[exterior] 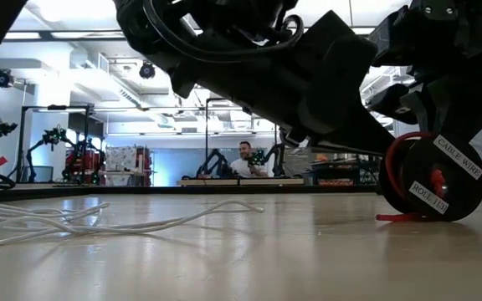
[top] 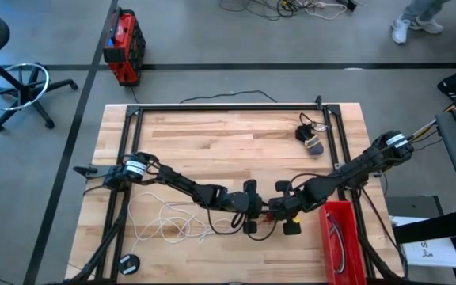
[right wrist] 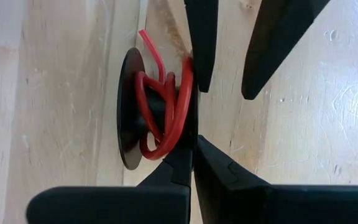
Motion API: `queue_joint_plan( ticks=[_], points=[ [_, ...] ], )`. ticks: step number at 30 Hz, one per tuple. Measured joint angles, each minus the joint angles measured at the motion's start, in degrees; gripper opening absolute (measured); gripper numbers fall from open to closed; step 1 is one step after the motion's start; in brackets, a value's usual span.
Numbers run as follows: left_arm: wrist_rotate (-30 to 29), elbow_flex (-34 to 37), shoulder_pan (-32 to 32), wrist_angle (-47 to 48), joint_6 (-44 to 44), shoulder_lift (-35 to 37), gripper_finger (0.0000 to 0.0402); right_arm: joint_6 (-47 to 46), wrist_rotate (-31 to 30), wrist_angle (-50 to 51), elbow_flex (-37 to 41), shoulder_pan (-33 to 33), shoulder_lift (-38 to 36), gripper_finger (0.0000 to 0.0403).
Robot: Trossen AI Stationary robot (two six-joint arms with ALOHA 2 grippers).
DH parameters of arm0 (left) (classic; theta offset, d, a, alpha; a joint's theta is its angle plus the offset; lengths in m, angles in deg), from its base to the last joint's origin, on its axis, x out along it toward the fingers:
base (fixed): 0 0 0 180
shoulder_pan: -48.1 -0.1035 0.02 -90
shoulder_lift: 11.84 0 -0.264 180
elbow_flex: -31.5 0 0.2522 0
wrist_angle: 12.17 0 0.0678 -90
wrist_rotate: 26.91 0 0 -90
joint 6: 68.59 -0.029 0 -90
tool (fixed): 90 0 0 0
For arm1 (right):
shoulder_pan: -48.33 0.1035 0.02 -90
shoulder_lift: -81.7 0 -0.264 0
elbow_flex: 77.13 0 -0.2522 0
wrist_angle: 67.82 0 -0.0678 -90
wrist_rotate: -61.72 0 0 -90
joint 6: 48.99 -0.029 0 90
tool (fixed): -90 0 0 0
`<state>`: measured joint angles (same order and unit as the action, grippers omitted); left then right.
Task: Coil cords
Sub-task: Coil the red wire onto the spool
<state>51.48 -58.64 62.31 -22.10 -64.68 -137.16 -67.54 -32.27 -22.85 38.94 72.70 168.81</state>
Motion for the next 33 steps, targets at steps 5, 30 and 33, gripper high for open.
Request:
queue_joint_plan(
  ticks=[5, 30, 33],
  points=[
    [0.01, -1.51, 0.0, -0.36, 0.01, -0.12, 0.0077, 0.09, -0.02, 0.11, 0.0, 0.02, 0.0, 0.0],
    [-1.35, -6.68, 0.36, 9.32, 0.34, -2.16, 0.0077, 0.06, -0.29, -0.01, 0.0, -0.03, 0.0, 0.0],
    [-1.31, -6.56, 0.24, 10.26, 1.09, -2.06, 0.0076, 0.07, -0.31, -0.05, 0.0, -0.03, 0.0, 0.0]
  ],
)
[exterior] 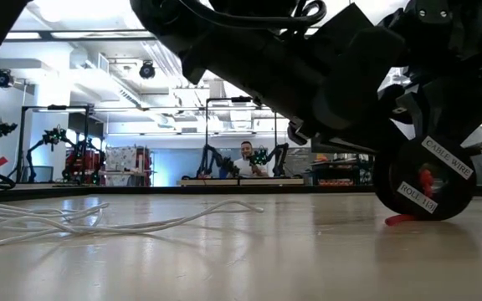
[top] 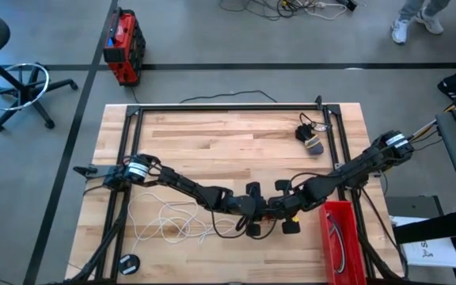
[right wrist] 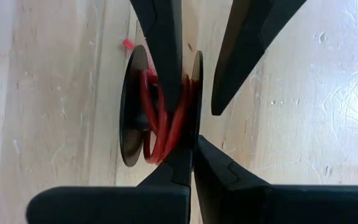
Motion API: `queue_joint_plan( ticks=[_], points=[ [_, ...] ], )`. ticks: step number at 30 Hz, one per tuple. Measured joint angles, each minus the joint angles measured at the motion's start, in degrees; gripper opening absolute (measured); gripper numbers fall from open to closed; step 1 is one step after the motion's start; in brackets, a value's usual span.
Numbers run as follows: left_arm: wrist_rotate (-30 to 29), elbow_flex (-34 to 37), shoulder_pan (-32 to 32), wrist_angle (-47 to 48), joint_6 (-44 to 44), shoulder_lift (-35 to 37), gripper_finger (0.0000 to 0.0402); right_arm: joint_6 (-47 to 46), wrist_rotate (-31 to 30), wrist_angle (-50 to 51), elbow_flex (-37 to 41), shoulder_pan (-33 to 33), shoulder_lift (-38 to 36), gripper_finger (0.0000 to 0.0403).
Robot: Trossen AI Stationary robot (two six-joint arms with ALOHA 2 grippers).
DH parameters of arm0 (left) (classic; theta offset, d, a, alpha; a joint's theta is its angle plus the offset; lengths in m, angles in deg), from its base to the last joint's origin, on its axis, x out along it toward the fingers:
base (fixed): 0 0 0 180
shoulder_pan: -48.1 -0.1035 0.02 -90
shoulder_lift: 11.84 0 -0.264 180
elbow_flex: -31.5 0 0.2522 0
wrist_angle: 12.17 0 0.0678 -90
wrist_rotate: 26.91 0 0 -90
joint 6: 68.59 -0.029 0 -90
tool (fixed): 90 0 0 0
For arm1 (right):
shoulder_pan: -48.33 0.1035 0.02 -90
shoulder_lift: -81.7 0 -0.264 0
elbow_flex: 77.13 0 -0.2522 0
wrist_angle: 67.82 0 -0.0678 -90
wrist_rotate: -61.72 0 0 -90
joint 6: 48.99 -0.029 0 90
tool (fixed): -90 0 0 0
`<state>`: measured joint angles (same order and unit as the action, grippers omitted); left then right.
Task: Coil cords
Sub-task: Coil the red wire onto the spool
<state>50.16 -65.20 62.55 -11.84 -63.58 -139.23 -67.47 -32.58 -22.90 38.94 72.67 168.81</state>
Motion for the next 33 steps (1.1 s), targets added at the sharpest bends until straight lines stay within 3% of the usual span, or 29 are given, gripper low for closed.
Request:
queue_joint_plan(
  ticks=[24, 33],
  points=[
    [4.32, 0.2, -0.85, 0.77, 1.7, 1.84, 0.0076, 1.13, 0.66, 0.11, 0.02, 0.02, -0.02, 0.0],
    [0.42, 0.9, -0.82, 0.47, 2.49, 1.85, 0.0072, 1.07, 0.23, 0.11, 0.02, 0.0, -0.02, 0.0]
  ],
)
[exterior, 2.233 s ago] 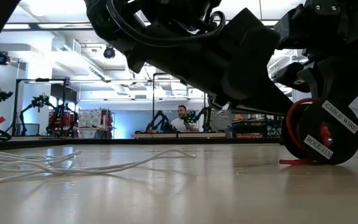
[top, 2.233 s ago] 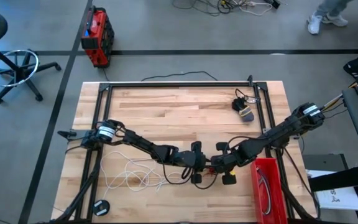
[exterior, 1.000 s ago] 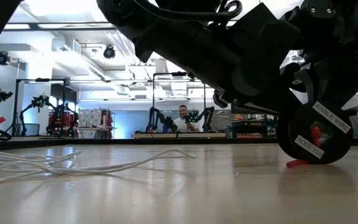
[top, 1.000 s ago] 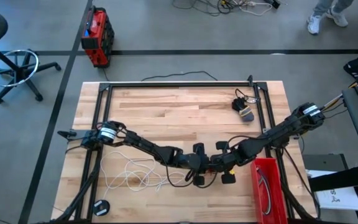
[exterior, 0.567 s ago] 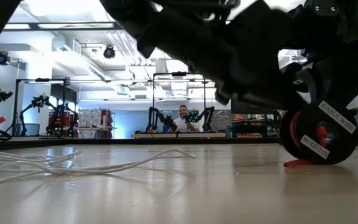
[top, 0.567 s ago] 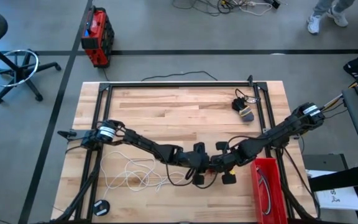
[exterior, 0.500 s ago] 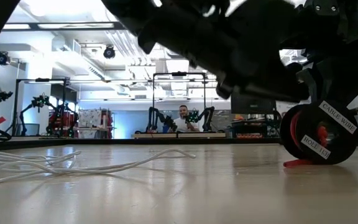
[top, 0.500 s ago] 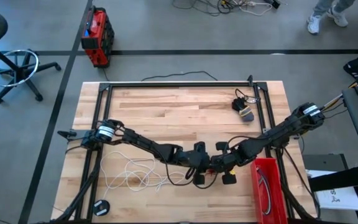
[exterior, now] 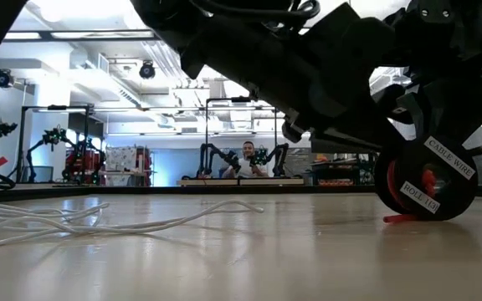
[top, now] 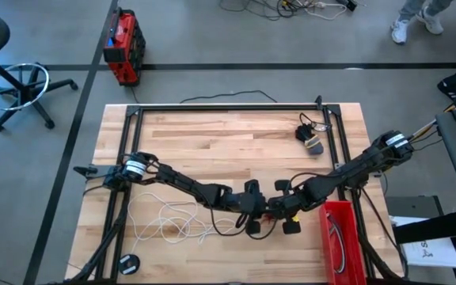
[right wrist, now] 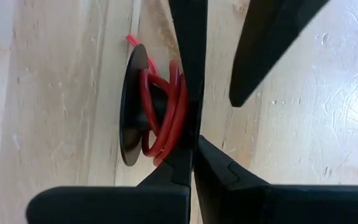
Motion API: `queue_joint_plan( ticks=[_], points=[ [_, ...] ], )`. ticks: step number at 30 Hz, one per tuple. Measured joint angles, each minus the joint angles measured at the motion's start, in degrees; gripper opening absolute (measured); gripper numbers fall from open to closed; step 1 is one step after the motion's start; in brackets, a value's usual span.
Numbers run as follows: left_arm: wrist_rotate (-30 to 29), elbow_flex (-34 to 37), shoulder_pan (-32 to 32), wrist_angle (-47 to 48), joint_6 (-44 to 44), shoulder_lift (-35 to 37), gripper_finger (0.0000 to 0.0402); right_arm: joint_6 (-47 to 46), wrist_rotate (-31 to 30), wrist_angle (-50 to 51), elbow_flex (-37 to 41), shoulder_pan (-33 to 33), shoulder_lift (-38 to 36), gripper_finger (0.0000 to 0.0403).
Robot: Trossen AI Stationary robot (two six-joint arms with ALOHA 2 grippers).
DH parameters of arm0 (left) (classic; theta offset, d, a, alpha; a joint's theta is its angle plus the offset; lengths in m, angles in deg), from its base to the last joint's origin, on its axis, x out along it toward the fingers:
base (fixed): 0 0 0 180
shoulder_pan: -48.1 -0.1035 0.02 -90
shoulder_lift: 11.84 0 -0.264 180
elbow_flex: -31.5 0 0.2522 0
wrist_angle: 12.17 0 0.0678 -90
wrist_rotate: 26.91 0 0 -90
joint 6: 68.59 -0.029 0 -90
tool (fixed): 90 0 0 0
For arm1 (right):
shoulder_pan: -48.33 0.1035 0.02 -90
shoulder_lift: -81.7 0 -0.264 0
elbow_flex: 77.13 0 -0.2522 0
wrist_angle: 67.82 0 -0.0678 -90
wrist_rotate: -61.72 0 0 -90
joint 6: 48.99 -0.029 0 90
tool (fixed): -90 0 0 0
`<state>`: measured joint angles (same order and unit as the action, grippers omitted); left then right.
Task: Coil cords
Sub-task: Coil the red wire onto the spool
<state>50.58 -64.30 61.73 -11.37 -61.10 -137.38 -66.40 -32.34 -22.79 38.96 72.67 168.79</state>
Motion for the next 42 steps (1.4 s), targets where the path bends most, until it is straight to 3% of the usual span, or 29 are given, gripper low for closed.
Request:
queue_joint_plan(
  ticks=[6, 12, 19, 27, 31, 42],
  points=[
    [0.38, 0.71, -0.14, -0.46, 0.57, 0.02, 0.0008, 0.39, -0.51, -0.06, 0.0, -0.02, 0.0, 0.0],
    [-0.02, 1.24, -0.14, -0.76, 0.53, 0.02, 0.0002, 0.49, -0.5, 2.76, -1.86, -0.03, 0.04, 0.0007],
    [-1.36, 2.89, -0.27, -1.06, 1.11, 0.02, 0.0001, -2.29, 0.12, 16.17, -8.01, 0.93, -1.59, 0.0067],
    [-1.92, 3.82, 0.3, -0.98, 0.12, 0.02, 0.0, -8.76, -7.86, 9.42, -5.01, 6.07, -4.58, 0.0109],
    [-1.88, 3.82, 0.26, -0.98, 0.38, 0.02, 0.0, -10.98, -8.58, 0.22, -2.11, 6.88, -2.96, 0.0102],
    [-1.69, 3.82, 0.47, -1.01, 1.0, 0.02, 0.0, -12.02, -9.03, -0.26, -0.94, 6.81, 2.07, 0.0022]
  ],
)
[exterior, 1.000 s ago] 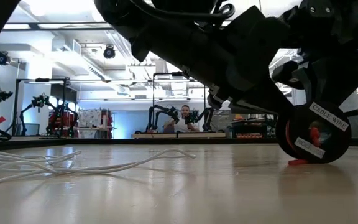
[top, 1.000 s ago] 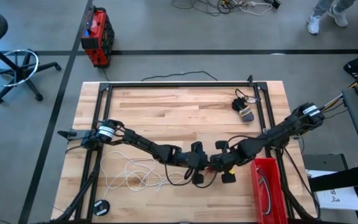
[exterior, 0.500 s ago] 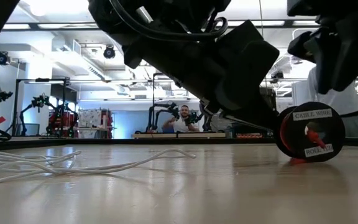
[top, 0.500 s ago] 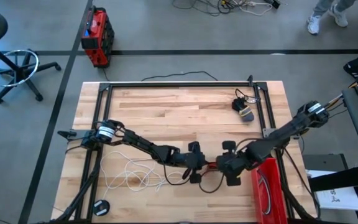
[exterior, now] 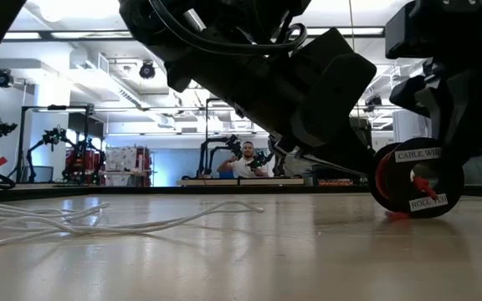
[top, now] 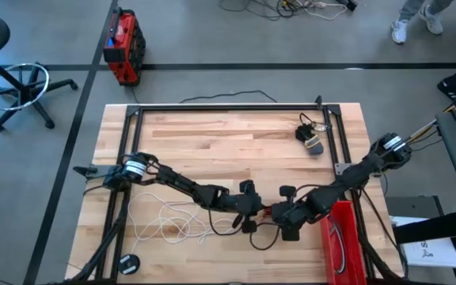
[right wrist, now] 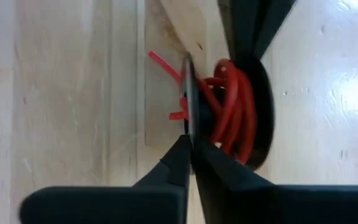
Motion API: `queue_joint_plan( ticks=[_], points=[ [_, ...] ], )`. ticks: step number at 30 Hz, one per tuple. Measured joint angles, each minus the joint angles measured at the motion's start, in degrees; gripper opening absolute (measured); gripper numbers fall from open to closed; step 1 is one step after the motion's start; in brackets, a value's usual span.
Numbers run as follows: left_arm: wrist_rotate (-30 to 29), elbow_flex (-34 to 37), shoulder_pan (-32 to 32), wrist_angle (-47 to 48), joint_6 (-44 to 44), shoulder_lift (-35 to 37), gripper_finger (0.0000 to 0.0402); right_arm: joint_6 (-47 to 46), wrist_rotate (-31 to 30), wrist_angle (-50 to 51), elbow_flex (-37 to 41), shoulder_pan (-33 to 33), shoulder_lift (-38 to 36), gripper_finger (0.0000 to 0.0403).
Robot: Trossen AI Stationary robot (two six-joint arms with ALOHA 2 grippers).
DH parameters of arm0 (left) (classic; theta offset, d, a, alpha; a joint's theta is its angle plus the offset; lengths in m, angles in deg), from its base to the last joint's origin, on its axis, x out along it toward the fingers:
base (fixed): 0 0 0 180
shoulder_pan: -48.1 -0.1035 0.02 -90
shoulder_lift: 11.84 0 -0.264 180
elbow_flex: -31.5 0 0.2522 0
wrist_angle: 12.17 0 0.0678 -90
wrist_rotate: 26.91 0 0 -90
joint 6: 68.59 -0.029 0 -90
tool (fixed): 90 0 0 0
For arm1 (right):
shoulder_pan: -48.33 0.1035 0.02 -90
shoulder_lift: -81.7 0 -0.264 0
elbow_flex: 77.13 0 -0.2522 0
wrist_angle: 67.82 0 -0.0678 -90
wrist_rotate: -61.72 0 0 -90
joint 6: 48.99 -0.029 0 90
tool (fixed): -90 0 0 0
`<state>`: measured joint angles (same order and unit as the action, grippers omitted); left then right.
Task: Coil cords
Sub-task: Coil the red wire onto the spool
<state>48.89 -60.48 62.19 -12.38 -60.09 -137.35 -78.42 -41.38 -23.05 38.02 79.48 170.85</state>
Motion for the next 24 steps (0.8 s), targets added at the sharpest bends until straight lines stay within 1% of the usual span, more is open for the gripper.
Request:
queue_joint_plan(
  ticks=[2, 7, 10, 12, 15, 17, 19, 22, 24],
  points=[
    [0.07, 0.0, 0.05, -0.05, 0.01, 0.0, 0.0, 0.64, 0.23, -0.18, 0.0, -0.01, 0.16, 0.0007],
    [0.19, 0.0, 0.09, 0.33, -0.3, 0.13, 0.0004, 1.01, 1.15, -0.1, 0.0, -0.03, 0.14, 0.0003],
    [0.06, 0.04, 0.1, 5.51, -2.36, 1.89, 0.002, 1.03, 1.46, 0.39, 0.0, -0.03, 0.14, 0.0002],
    [-1.17, 0.04, 0.12, 9.96, -3.14, 3.97, 0.0034, 1.01, 1.46, 0.67, 0.0, -0.03, 0.14, 0.0002],
    [-2.99, 0.02, 0.65, 15.06, -0.97, 7.39, 0.0058, 0.94, 1.51, 1.52, 0.0, -0.03, 0.12, 0.0001],
    [-2.63, 0.32, 1.55, 13.64, 2.2, 8.23, 0.0076, 0.98, 2.22, 2.08, 0.0, -0.03, 0.12, 0.0001],
    [-0.62, 0.68, 3.02, 8.81, 4.1, 7.48, 0.0093, 1.05, 2.78, 2.33, 0.0, -0.03, 0.1, 0.0001],
    [-0.9, 0.66, 5.04, 2.24, 9.75, 3.87, 0.0116, 1.86, 3.78, 2.83, 0.0, -0.03, 0.08, 0.0001],
    [-1.14, 0.09, 5.49, 1.74, 13.59, 1.01, 0.013, 1.99, 4.0, 2.84, 0.0, -0.03, 0.08, 0.0]
  ],
)
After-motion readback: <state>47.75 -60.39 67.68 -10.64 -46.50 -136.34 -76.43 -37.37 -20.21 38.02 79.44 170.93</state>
